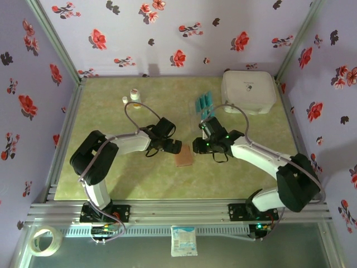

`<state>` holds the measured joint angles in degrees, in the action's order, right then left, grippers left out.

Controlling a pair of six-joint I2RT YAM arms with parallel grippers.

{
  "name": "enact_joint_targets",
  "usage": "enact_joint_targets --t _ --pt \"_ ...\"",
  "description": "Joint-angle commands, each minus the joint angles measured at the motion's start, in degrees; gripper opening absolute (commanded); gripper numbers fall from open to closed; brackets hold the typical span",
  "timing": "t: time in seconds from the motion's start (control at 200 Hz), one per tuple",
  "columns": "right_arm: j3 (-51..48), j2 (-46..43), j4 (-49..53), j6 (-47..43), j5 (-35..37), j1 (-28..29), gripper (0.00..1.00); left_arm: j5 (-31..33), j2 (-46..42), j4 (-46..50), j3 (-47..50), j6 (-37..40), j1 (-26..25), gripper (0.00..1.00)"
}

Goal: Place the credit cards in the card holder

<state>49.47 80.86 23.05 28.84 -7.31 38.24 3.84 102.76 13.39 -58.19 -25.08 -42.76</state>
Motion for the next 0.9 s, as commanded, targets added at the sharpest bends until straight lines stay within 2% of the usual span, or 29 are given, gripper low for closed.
enact_joint_targets --t 0.0,0.16,0.36,0.625,0.795,0.89 --pt "2.4 1.9 3.0 -1.4 0.4 -0.2 0.32 -0.2 1.7 -0.7 2.2 -0.3 -0.1 1.0" --pt "3.8 4.5 3.1 -2.1 0.5 -0.2 0.32 -0.1 1.8 -0.8 2.3 -0.3 -0.1 1.0" --pt "4.4 6.5 2.6 -2.2 0.4 -0.2 0.25 -0.1 2.0 -1.0 2.4 -0.4 -0.1 1.0" --pt "4.1 8.0 1.7 -2.1 0.2 -0.4 0.24 -0.1 2.3 -1.3 2.6 -0.4 0.0 1.0" --pt "3.9 8.2 1.6 -2.1 0.1 -0.6 0.16 -0.1 2.5 -1.3 2.6 -0.4 0.0 1.0" --pt "3.8 8.1 1.6 -2.0 0.0 -0.8 0.08 -0.1 2.5 -1.3 2.6 -0.4 -0.1 1.0"
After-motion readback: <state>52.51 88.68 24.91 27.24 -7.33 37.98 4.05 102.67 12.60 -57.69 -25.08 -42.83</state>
